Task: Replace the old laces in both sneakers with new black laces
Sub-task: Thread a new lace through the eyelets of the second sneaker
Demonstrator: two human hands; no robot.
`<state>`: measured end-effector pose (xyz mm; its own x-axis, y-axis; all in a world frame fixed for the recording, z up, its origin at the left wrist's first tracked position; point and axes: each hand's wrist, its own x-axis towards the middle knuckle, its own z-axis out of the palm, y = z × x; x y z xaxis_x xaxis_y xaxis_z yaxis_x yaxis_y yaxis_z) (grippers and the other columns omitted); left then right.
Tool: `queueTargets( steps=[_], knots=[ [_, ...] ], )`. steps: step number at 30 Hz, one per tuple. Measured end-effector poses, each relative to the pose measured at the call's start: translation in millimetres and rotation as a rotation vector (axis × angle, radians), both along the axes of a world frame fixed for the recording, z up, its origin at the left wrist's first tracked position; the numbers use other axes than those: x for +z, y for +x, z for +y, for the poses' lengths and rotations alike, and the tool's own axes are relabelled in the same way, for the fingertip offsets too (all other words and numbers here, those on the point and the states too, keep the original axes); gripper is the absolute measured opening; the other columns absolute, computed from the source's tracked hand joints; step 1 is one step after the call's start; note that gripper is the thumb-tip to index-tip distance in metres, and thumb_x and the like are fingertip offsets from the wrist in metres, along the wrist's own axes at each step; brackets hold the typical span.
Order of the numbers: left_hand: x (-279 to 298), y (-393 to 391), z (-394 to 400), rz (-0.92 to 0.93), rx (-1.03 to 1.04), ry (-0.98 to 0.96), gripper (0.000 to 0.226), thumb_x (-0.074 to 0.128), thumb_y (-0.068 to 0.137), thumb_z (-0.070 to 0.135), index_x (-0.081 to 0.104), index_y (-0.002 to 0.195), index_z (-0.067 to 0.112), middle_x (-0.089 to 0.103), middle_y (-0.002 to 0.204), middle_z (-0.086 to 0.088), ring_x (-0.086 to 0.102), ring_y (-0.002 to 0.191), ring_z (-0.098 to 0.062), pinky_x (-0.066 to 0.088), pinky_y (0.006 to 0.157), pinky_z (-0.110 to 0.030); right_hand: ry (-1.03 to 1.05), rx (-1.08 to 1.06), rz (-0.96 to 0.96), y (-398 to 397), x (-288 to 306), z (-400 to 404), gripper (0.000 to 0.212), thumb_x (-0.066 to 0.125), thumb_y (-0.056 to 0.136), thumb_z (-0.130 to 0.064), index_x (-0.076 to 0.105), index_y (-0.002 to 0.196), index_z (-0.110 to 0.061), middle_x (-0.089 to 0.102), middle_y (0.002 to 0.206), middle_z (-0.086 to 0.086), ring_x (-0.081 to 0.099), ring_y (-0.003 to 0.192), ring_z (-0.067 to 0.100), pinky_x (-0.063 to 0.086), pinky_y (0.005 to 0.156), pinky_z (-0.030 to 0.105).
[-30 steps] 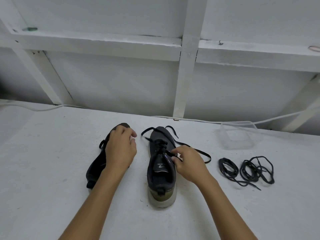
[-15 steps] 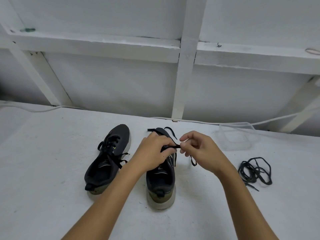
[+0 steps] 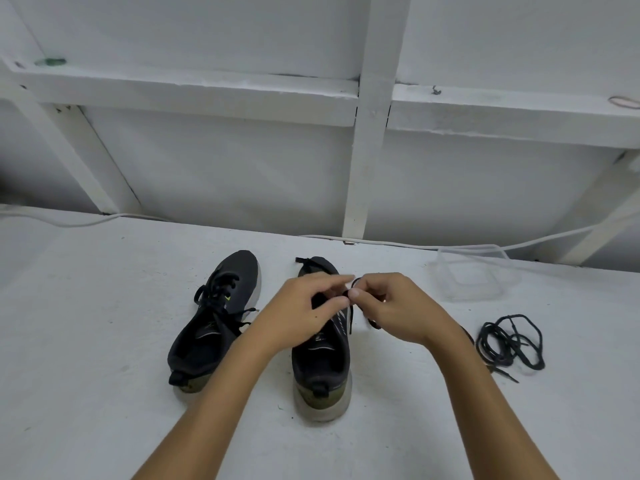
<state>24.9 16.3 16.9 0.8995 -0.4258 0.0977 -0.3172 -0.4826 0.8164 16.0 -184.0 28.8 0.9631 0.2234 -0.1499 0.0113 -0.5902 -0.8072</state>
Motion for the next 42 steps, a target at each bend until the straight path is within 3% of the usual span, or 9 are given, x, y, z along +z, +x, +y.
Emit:
queueTargets(
  steps=[5,10,12,17,23,30,37,40,42],
  knots=[
    [4.6,5.4,5.6,-0.151,0.145,0.056,0.005,0.070,0.092,0.023,0.075,0.089,0.023,0.065,0.077,0.023,0.058,0.087,-0.002,0.041,0.074,-0.011,0.000,-0.040,-0.011,1.1,3.0,-0.8,0.025,0.058,0.100,-0.037,0.069,0.080,-0.024,0.061,0.062,-0.011,0.051,0.058,0.006,0.044,0.062,0.025],
    [-8.6,16.6,37.8,-0.064,0.714,-0.113,0.005,0.065,0.094,0.024,0.066,0.089,0.024,0.065,0.081,0.016,0.060,0.080,0.001,0.050,0.080,-0.027,-0.030,-0.094,-0.003,-2.6,1.7,-9.0,0.026,0.056,0.101,-0.038,0.070,0.082,-0.026,0.063,0.066,-0.006,0.056,0.064,0.010,0.047,0.065,0.028],
    [-14.4,16.3,45.7,-0.106,0.658,-0.004,0.011,0.063,0.094,0.023,0.066,0.105,0.026,0.061,0.092,0.021,0.058,0.096,-0.009,0.050,0.092,-0.037,-0.034,-0.088,-0.001,-2.7,2.9,-6.1,0.026,0.056,0.101,-0.038,0.070,0.084,-0.024,0.064,0.068,-0.002,0.053,0.062,0.010,0.046,0.064,0.027],
    [-11.2,10.1,25.5,-0.213,0.166,0.044,0.051,0.059,0.091,0.044,0.052,0.141,0.039,0.045,0.137,0.038,0.029,0.141,0.000,0.022,0.114,-0.020,-0.049,-0.033,-0.049,-1.3,8.3,12.2,0.026,0.056,0.101,-0.036,0.066,0.078,-0.028,0.069,0.076,0.001,0.060,0.069,0.015,0.050,0.069,0.030],
    [-0.3,11.0,10.3,-0.184,0.047,0.090,0.007,0.064,0.096,0.030,0.070,0.096,0.034,0.064,0.091,0.026,0.049,0.105,-0.003,0.041,0.089,-0.025,-0.071,-0.010,-0.042,-1.2,10.6,14.6,0.026,0.055,0.102,-0.033,0.066,0.080,-0.030,0.070,0.074,-0.008,0.059,0.065,0.006,0.046,0.062,0.019],
    [-3.5,18.4,33.3,-0.125,0.498,-0.041,0.012,0.063,0.095,0.020,0.064,0.084,0.024,0.064,0.083,0.017,0.055,0.085,0.001,0.039,0.074,-0.016,-0.172,-0.092,0.046,-0.1,-4.7,1.1,0.029,0.044,0.105,-0.026,0.066,0.085,-0.029,0.070,0.079,-0.013,0.066,0.078,0.018,0.053,0.060,0.032],
    [-15.1,25.0,48.5,-0.071,0.697,0.077,0.007,0.061,0.093,0.024,0.065,0.088,0.024,0.067,0.090,0.010,0.062,0.088,-0.018,0.053,0.080,-0.043,-0.199,-0.177,0.100,-3.7,-27.9,-11.1,0.029,0.046,0.105,-0.026,0.068,0.087,-0.030,0.072,0.082,-0.012,0.070,0.077,0.010,0.055,0.075,0.033],
    [-22.5,17.3,37.2,-0.147,0.620,0.229,0.026,0.061,0.092,0.026,0.065,0.117,0.025,0.063,0.115,0.005,0.054,0.110,-0.027,0.048,0.088,-0.043,-0.096,-0.326,0.075,-6.3,-37.4,-6.8,0.023,0.053,0.103,-0.029,0.074,0.092,-0.030,0.071,0.080,-0.008,0.069,0.080,0.011,0.052,0.072,0.029],
    [-24.5,8.8,25.2,-0.197,0.446,0.183,0.021,0.058,0.090,0.033,0.067,0.109,0.029,0.064,0.102,0.011,0.055,0.099,-0.020,0.048,0.087,-0.041,0.091,-0.474,0.130,-9.1,-43.5,-2.9,0.019,0.058,0.100,-0.030,0.076,0.095,-0.028,0.069,0.073,-0.008,0.065,0.072,0.010,0.049,0.066,0.027]
  ],
)
